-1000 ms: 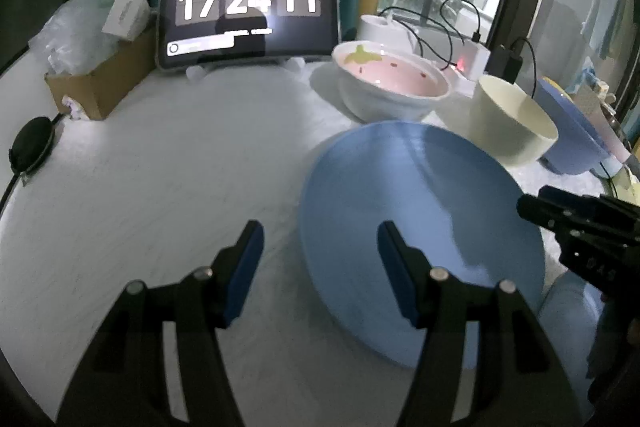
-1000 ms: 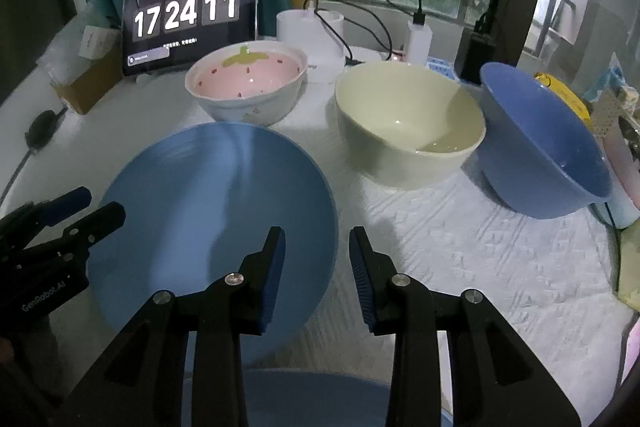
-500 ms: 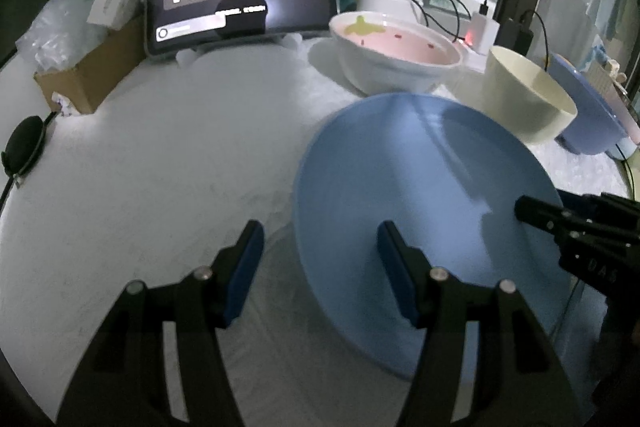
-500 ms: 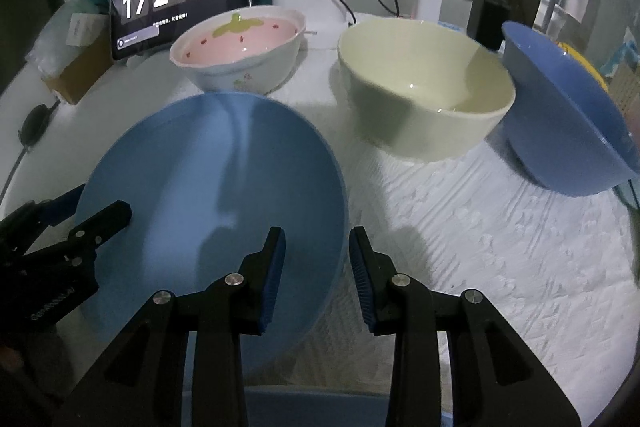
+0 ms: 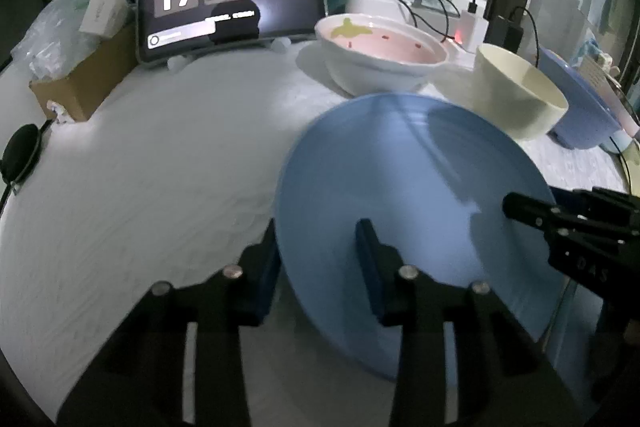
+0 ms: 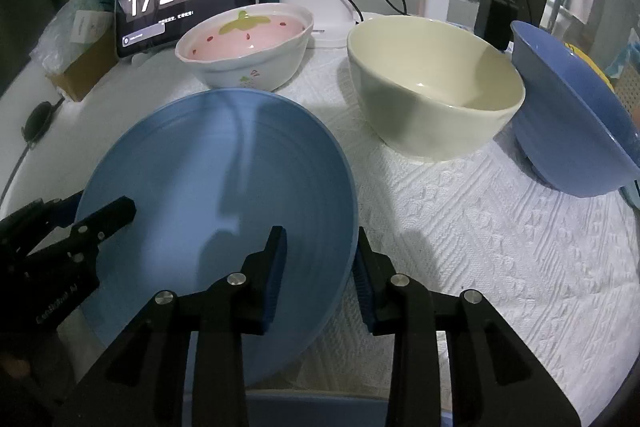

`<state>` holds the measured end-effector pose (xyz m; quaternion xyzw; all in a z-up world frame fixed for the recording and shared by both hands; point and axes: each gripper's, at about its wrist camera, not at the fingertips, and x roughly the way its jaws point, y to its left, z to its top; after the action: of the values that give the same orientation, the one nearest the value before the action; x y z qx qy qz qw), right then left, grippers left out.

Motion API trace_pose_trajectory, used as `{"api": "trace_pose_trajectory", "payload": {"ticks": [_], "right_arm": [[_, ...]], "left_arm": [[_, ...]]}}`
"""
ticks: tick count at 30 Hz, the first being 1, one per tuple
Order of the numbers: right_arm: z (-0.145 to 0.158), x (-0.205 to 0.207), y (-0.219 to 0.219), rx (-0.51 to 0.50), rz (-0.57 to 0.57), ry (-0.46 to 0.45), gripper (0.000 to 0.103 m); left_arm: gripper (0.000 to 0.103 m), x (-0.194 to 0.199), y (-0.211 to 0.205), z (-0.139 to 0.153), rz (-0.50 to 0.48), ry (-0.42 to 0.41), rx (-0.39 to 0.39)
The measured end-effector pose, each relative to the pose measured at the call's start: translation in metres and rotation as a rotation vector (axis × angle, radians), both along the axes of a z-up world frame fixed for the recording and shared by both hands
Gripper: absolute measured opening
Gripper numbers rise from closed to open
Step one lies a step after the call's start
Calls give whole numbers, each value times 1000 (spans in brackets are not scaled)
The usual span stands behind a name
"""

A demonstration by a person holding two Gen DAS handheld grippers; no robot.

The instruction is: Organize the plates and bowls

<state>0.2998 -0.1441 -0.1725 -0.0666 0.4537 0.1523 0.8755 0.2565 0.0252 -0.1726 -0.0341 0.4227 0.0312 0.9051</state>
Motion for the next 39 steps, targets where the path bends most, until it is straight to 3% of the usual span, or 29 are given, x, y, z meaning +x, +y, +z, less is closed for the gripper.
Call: {"api": "trace_pose_trajectory", "payload": {"ticks": [16, 39], "right_arm": [[28, -20, 11, 23, 39, -91, 29], [58, -73, -25, 32, -24, -167, 29]], "left_arm": [[38, -25, 12, 29, 37, -78, 3], [38, -74, -23, 61, -38, -142, -7]]}}
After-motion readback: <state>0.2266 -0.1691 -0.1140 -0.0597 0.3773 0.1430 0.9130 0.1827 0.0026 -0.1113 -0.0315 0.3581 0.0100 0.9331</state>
